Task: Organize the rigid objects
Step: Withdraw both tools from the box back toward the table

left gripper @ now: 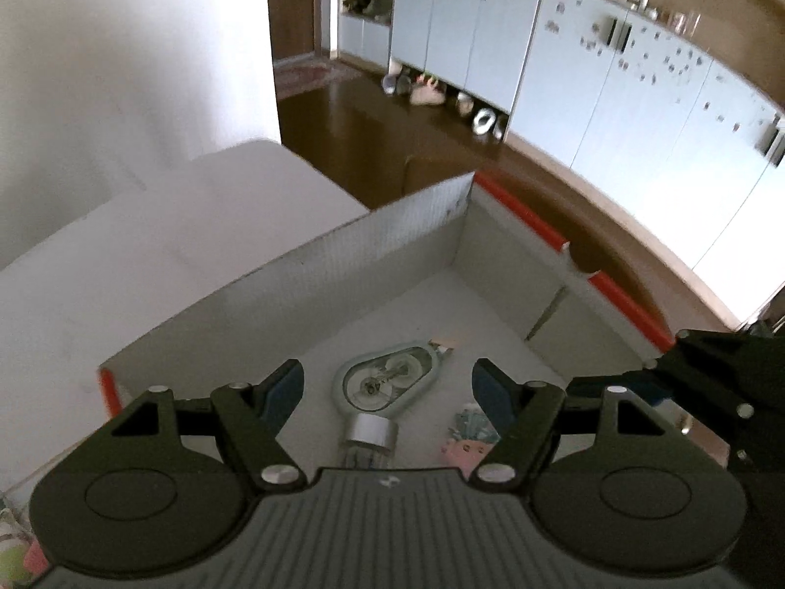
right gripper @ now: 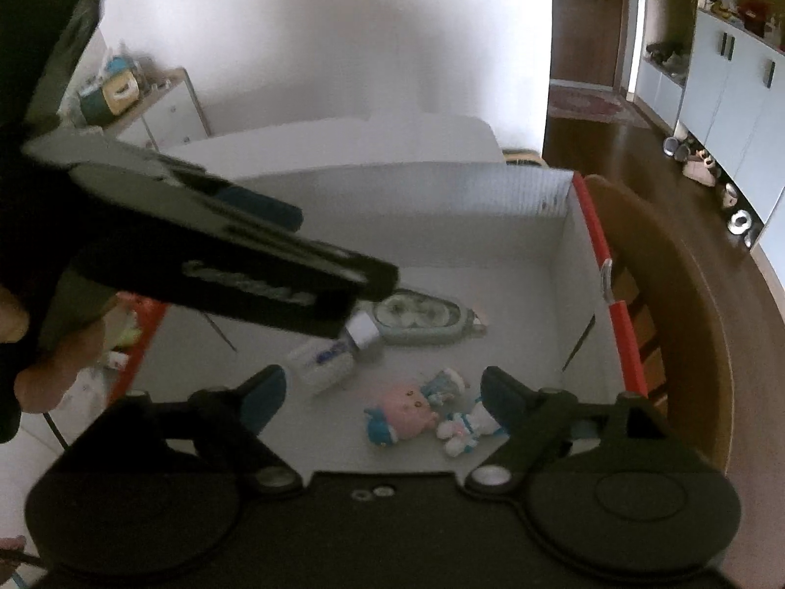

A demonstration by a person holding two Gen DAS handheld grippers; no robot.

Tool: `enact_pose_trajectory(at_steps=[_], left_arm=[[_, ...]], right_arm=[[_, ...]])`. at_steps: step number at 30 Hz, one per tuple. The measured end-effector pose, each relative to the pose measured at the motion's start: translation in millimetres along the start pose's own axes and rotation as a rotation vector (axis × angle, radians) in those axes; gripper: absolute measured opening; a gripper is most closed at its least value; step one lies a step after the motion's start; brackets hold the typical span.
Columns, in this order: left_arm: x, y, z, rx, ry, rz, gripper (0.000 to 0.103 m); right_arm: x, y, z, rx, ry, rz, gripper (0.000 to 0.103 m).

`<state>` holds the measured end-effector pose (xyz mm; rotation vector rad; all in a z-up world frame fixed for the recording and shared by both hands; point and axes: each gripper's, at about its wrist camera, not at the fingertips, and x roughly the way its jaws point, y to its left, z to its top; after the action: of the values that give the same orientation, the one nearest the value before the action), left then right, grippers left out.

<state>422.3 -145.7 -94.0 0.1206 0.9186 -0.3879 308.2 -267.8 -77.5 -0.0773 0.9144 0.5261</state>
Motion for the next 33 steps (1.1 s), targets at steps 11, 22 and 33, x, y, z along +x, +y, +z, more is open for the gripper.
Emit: enact_pose_trajectory(at_steps=[11, 22, 33], left_arm=[[-75, 17, -34, -0.055, -0.123, 0.015, 0.078], [-127, 65, -89, -0.162, -0.186, 0.041, 0.083], [-170, 137, -146, -0.23, -0.212, 0.097, 0.083]], right_arm=[[-37, 19, -2, 0.017, -0.092, 0.038, 0.1], [-42, 74, 3, 0.009, -0.162, 0.083, 0.103], [-24, 147, 2, 0.001, -0.157, 0.129, 0.103]])
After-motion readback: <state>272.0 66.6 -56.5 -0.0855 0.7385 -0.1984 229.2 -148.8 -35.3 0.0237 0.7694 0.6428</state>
